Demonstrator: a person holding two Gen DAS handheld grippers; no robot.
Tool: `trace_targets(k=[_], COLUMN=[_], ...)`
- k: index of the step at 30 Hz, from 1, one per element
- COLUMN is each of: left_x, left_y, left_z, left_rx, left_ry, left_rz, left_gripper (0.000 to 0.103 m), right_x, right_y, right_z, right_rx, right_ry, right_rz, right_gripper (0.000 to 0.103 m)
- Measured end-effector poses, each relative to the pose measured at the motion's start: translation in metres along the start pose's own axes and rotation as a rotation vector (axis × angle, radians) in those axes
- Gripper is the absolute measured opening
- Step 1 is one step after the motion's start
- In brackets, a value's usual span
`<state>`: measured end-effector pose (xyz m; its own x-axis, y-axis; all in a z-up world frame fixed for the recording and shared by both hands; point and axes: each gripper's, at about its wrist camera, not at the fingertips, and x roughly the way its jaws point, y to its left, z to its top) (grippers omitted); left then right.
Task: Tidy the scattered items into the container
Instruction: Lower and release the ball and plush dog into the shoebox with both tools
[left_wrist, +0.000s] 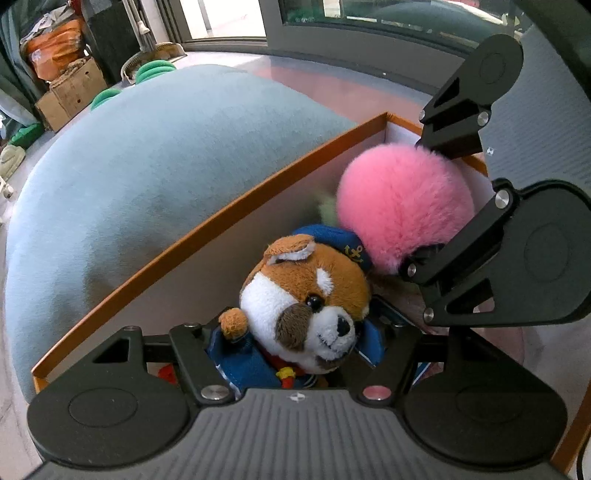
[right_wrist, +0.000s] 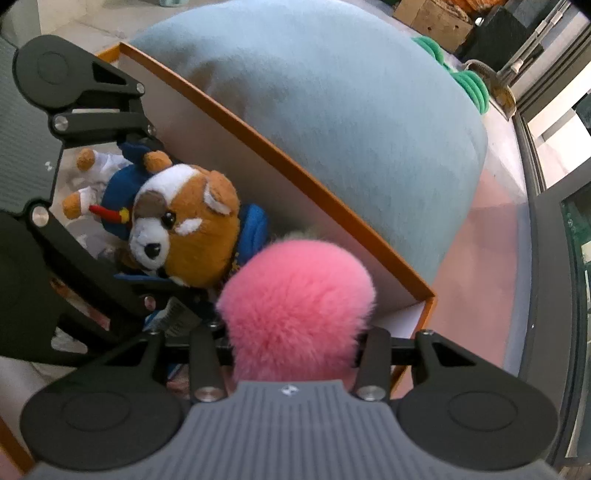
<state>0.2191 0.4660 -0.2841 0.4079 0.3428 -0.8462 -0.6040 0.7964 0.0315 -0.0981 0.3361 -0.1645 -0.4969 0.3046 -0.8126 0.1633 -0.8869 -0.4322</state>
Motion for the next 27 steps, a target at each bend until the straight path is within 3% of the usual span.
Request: trace_targets(k=[7,12,27], left_x=[0.016,0.013,-0.017], left_y=[0.006,0.006,0.016], left_z=[0.001,-0.001,-0.003], left_rx=[0.002,0.015,-0.102], left_ry=[0.039,0.038,-0.003], left_rz=[0.009,0.027,0.028], left_gripper=[0.087,0.089,0.09], right_x=[0.007,0.013,-0.017], right_y=[0.002,0.003,-0.001], right_z=[0.0,0.004,0.003], right_rx=[-0.04,-0.075,-0.042], right_ry=[-0.002,-0.009,-0.052], right_rz=[-0.017,-0.066,-0.068], right_gripper=[0.052,0.071,0.071])
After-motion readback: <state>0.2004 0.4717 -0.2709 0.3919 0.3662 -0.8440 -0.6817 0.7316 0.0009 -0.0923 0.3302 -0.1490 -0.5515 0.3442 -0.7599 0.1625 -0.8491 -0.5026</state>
